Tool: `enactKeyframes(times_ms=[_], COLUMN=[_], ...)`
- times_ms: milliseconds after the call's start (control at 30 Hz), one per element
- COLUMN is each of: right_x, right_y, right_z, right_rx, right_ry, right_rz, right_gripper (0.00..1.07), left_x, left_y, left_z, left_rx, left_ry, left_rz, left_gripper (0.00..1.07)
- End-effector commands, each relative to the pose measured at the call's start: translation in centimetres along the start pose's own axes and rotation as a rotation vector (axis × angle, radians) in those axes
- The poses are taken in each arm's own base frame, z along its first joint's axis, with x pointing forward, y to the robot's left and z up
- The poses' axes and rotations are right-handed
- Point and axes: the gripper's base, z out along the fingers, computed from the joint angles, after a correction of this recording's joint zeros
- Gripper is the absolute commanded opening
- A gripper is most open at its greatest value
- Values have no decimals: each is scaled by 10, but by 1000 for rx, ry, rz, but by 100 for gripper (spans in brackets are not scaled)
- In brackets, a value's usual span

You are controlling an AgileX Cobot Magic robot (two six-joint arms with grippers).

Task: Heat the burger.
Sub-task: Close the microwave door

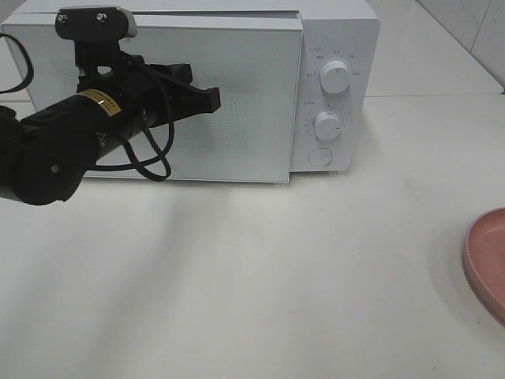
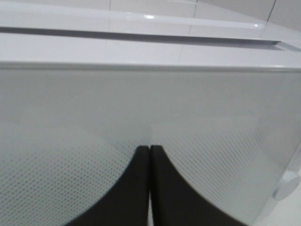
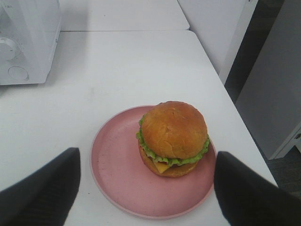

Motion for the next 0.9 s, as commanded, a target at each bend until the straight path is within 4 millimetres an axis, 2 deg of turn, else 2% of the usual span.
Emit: enactKeyframes(times_ms=[33,100,167,367,433,600,900], right_x=[2,2,2,2,2,2,2], right_y=[-1,-1,-1,-1,-1,-1,-1], right_z=[-3,-3,-3,-3,-3,-3,-3], right_rx=[10,10,10,10,10,10,10], right_ry=[-29,-29,-29,-29,-29,-29,-29], right_rz=[8,8,8,8,8,8,8], right_gripper=[76,76,76,76,76,76,76], left_x=[-2,-2,-4,-5,-2,0,0], left_y=[-8,-10,-13,-14,-15,-14,-18], left_z=[13,16,27,36,46,55,58], left_rx=[11,12,16,10,4,-7,11], left_ry=[-9,-6,5,-8,-8,-8,24], left_rz=[-8,-13,-18,-32,-40,-43,-33], left_gripper=[0,0,0,0,0,0,0])
